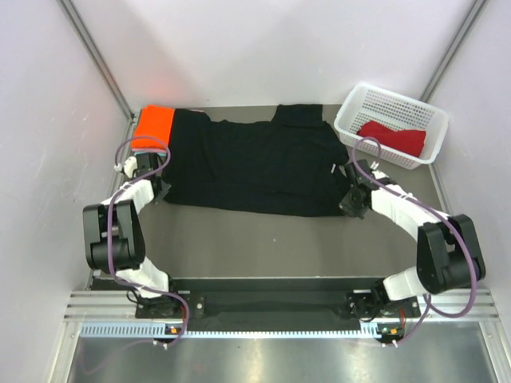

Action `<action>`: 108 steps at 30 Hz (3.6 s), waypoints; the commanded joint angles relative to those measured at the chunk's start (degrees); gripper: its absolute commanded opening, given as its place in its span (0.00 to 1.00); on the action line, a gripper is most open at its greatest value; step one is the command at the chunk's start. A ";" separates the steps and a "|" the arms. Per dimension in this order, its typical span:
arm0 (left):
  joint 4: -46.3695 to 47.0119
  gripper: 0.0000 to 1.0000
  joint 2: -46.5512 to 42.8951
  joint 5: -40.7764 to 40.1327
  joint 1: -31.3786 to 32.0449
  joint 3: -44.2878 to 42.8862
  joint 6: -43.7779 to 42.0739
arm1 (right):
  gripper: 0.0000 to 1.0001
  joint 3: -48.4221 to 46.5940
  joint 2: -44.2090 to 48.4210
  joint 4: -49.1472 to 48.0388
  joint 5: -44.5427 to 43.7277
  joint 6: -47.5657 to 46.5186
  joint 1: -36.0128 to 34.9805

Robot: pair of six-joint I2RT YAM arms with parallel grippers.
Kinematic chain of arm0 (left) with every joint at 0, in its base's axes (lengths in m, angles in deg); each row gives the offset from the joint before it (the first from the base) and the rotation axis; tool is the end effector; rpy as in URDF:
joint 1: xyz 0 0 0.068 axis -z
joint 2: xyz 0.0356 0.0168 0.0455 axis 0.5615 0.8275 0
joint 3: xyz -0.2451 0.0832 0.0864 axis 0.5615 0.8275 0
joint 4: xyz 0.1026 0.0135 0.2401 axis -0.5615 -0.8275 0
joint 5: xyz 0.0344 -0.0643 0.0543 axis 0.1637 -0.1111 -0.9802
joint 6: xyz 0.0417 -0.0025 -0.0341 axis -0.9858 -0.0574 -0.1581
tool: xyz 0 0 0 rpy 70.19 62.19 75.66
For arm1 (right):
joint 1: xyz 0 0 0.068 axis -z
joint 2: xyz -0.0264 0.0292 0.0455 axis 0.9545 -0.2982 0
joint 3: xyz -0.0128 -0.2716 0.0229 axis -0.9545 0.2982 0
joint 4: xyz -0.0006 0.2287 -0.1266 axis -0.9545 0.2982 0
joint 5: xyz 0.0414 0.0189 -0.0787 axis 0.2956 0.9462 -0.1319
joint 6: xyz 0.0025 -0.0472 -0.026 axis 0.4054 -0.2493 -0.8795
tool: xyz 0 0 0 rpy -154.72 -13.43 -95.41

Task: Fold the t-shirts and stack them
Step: Fold the tshirt

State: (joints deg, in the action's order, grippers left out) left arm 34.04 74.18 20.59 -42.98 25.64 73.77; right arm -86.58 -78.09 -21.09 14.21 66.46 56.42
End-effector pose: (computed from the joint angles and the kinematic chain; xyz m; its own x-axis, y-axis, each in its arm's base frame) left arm 0.3161 0.0592 0.1720 -0.4104 -0.6938 -0.5917 -0.7565 0.6214 -0.2039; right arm 0.2551 0.0657 0.1818 -0.6835 0.6144 -0.3942 0.6011 0.7801 0.1736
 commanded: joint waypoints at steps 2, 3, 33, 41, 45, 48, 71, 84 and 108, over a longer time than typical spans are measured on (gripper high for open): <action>-5.41 0.00 -7.31 -3.07 0.03 2.37 1.28 | 0.00 -1.38 5.54 7.38 -3.45 -8.34 3.13; -5.77 0.00 -8.01 -2.80 0.29 2.98 1.63 | 0.00 -1.21 5.98 7.74 -1.88 -9.47 3.57; -27.30 0.40 -25.25 -10.88 1.61 10.03 3.58 | 0.30 9.97 30.77 22.42 5.52 -8.61 8.50; -11.94 0.38 -26.47 12.63 1.61 4.04 -13.29 | 0.36 5.92 26.83 8.46 16.59 -4.73 6.91; -3.85 0.38 -26.92 34.34 1.61 5.71 -17.97 | 0.38 -0.39 16.66 4.23 13.52 -8.42 6.91; -4.18 0.39 -22.55 33.68 1.79 3.44 -18.49 | 0.37 -4.10 9.45 2.92 14.30 -9.84 6.82; -11.04 0.48 -19.71 -4.56 0.82 4.48 -1.36 | 0.38 -14.56 -13.17 -7.64 13.96 -3.07 2.78; -23.43 0.36 -9.00 -1.31 1.00 -0.87 11.81 | 0.34 -16.68 -15.28 -7.29 14.40 -5.79 2.87; -23.79 0.07 -2.66 -4.99 2.93 -0.44 18.42 | 0.33 -17.47 -17.66 -8.17 14.49 -7.37 2.61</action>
State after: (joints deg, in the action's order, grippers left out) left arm 10.19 70.57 16.91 -40.69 26.86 91.43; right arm -101.99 -96.03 -28.10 29.10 59.86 59.66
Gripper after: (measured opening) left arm 0.097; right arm 0.334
